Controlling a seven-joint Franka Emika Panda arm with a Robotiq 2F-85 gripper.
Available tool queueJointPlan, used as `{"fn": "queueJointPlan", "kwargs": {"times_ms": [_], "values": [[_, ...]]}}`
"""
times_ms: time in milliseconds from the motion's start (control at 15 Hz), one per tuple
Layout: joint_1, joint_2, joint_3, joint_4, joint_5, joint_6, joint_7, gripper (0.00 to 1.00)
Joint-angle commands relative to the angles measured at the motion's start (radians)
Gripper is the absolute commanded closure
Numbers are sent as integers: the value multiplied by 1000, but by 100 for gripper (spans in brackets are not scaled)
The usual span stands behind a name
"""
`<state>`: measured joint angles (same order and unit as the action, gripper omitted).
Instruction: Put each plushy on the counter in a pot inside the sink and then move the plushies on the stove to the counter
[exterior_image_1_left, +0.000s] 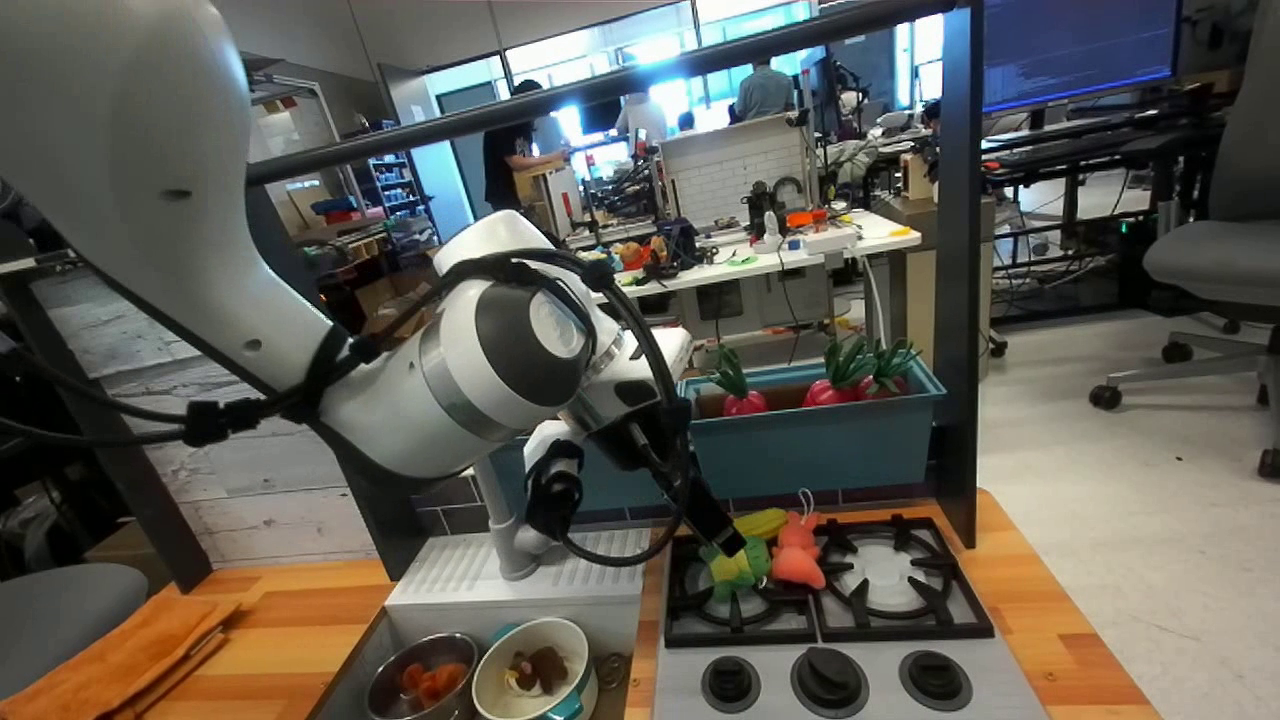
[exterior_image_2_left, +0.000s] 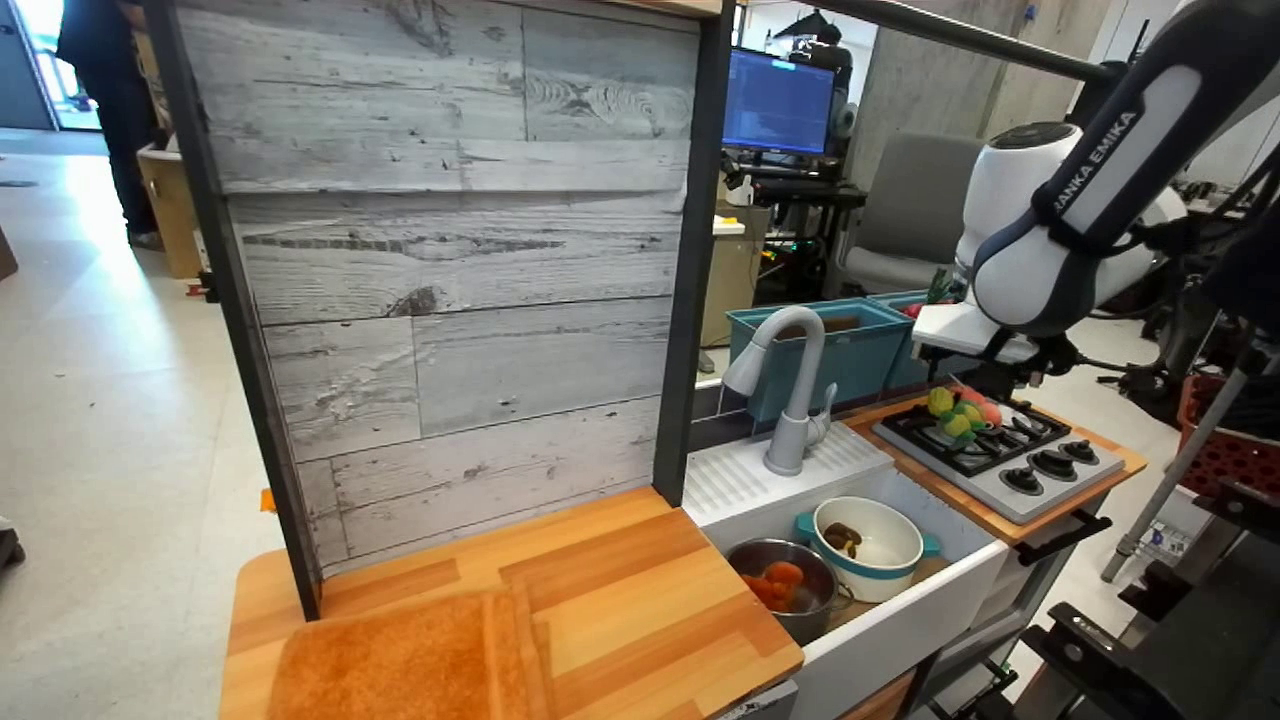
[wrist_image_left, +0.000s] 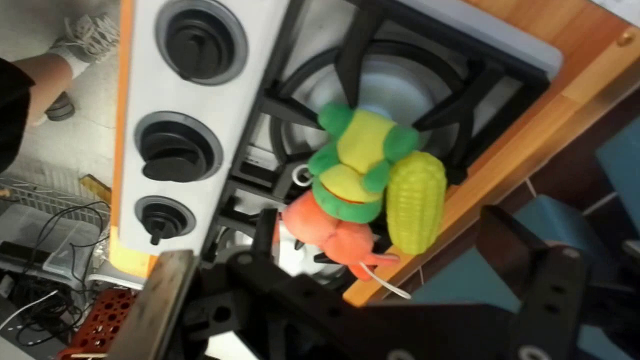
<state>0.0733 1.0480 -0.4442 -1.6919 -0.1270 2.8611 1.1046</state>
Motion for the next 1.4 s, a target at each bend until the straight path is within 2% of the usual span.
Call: {"fn": "queueJointPlan", "kwargs": {"times_ms": [0, 133, 600, 667, 733, 933, 1067, 1133, 1333], "values": [[-13, 145, -4, 211, 87, -11, 17, 0], [-15, 199, -8, 274, 108, -33, 21, 0], [-36, 303, -20, 376, 133, -64, 29, 0], [-37, 305, -21, 382, 131, -72, 31, 25], [-36, 307, -24, 389, 128, -80, 35, 26], [-28, 288, -17, 373, 122, -74, 30, 47], [-19, 257, -7, 333, 118, -48, 16, 50], [-9, 233, -3, 300, 116, -22, 8, 54], [24, 185, -7, 201, 116, 95, -9, 75]]}}
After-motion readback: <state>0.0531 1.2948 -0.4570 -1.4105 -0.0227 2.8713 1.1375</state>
